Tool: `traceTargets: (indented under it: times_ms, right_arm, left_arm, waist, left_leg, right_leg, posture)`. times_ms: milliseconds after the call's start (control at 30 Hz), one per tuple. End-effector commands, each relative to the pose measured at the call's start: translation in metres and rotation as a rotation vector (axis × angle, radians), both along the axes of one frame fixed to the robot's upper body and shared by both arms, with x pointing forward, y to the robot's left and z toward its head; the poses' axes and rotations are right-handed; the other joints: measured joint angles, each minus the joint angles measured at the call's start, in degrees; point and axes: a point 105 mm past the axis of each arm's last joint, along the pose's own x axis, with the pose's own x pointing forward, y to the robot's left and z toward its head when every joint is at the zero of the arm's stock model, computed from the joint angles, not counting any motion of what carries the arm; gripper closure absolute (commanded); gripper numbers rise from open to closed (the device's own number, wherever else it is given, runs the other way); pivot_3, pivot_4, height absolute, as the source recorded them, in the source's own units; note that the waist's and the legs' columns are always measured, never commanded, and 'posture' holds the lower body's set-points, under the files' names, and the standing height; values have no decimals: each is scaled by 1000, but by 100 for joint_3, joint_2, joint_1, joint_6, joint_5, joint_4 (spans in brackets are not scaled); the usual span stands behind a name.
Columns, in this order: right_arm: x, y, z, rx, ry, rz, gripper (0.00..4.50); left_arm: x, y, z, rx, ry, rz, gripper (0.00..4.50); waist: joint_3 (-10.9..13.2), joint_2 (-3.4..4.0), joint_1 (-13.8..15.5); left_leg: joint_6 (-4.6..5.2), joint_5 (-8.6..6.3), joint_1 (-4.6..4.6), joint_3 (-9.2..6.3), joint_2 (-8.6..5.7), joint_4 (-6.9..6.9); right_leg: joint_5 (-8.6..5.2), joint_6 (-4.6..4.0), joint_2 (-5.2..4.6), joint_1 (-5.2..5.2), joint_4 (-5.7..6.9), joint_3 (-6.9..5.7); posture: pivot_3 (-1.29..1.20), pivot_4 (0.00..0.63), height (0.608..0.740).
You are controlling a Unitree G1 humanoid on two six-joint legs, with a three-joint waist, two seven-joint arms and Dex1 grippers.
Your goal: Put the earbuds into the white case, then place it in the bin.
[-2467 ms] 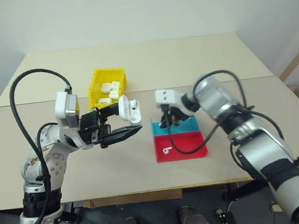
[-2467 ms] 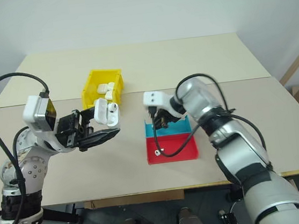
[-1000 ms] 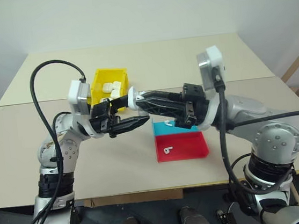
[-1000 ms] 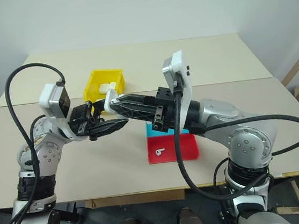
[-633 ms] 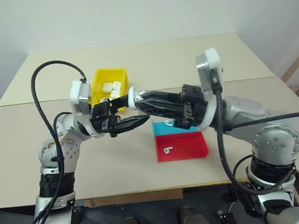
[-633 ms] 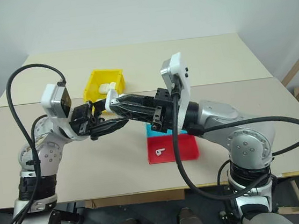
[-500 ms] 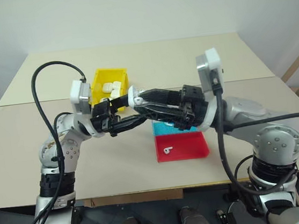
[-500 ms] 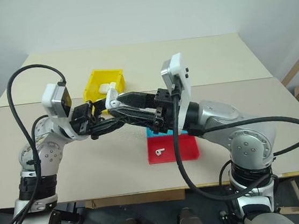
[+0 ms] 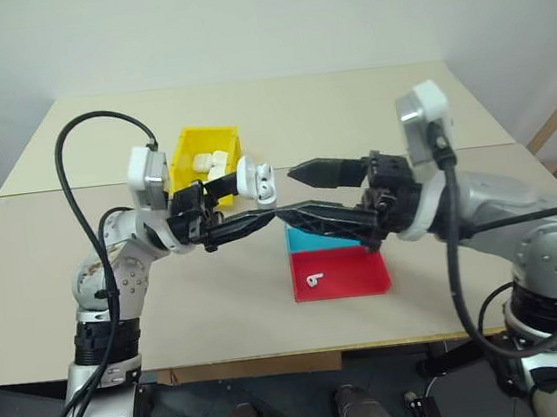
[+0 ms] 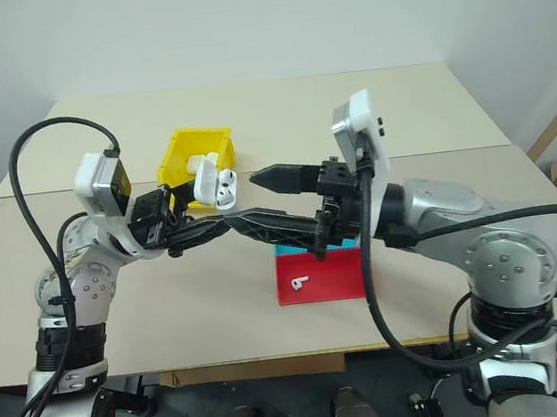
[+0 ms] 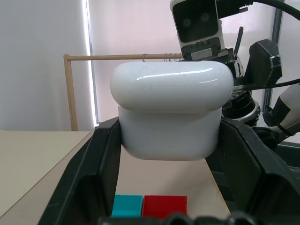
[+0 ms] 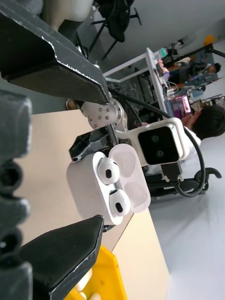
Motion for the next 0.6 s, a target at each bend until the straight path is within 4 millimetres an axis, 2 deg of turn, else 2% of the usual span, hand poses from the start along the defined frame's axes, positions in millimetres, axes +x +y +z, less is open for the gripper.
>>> traceTargets:
  times_ms: [33,133,267,400,500,600]
  right_arm:
    - [0,-10,26,-48,-108,16,551]
    - [16,-6,43,-192,-203,-1,1515]
    - [30,7,66,-357,-397,76,2969]
    - [41,29,72,-518,-559,190,4424]
    - [48,44,68,-587,-637,241,4470]
    - [51,60,53,-667,-716,325,4470]
  left_arm:
    - [-2,-3,9,-1,-52,-23,1737]
    - [-1,-6,6,16,-39,-49,1737]
    - [-2,-11,3,33,-27,-92,1737]
    - [-1,-15,0,46,-21,-113,1737]
    - [-2,-16,-2,52,-17,-125,1737]
    - [-1,-17,-2,53,-17,-127,1737]
  waist:
    - [2,3,0]
    - [8,13,-37]
    - [9,14,-57]
    - [14,22,-83]
    - [14,22,-85]
    - [14,22,-87]
  left_leg:
    - [0,0,0,0,0,1]
    - [1,0,9,5,0,0]
    - [2,0,8,3,3,-6]
    - [2,0,1,10,1,-2]
    - [2,0,-2,7,2,-2]
    - [1,0,-3,9,1,4]
  right_leg:
    - [0,0,0,1,1,0]
    - [0,1,2,2,2,5]
    - [-3,1,8,-5,0,5]
    - [-3,1,4,-10,-3,8]
    - [-3,2,4,-8,-4,5]
    - [-3,1,1,-9,2,6]
  posture:
    - [0,150,740]
    - [0,150,740]
    - [0,150,740]
    - [0,150,740]
    - [0,150,740]
    - [0,150,740]
